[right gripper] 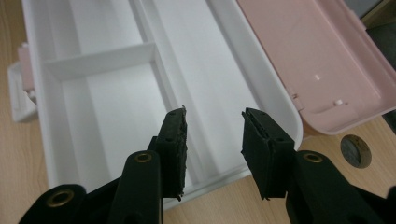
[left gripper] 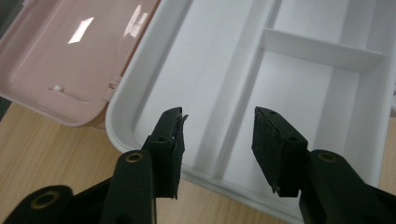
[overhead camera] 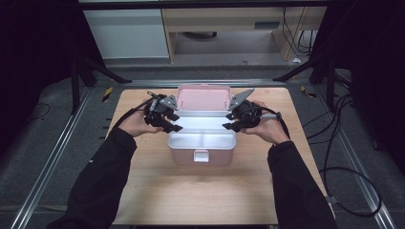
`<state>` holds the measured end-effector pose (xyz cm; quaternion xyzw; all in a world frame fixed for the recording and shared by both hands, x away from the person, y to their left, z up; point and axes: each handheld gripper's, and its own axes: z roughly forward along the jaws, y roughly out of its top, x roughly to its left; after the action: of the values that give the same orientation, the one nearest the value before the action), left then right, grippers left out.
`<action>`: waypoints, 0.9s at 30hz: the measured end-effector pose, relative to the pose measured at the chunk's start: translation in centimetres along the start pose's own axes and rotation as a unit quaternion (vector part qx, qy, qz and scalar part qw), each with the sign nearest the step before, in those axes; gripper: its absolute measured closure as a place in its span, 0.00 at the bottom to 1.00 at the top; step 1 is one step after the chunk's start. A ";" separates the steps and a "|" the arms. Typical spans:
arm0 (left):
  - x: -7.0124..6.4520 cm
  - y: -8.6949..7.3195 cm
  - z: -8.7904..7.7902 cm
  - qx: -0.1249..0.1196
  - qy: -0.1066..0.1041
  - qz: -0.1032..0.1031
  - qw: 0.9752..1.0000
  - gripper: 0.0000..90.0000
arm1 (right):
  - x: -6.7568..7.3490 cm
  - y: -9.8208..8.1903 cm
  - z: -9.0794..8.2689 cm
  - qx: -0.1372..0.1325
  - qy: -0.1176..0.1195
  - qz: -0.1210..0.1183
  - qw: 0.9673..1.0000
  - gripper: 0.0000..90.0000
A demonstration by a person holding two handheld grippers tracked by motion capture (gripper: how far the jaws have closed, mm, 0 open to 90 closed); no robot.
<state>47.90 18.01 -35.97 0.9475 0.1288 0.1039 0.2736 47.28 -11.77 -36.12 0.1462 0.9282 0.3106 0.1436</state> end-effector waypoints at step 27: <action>1.1 -0.1 2.3 0.062 -0.058 0.044 0.995 0.91 | -1.3 0.7 3.2 0.114 0.104 -0.030 0.988 0.93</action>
<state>49.53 17.26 -37.81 0.9720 0.0768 0.0525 0.2160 49.72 -9.94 -37.90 0.1008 0.9714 0.2116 0.0382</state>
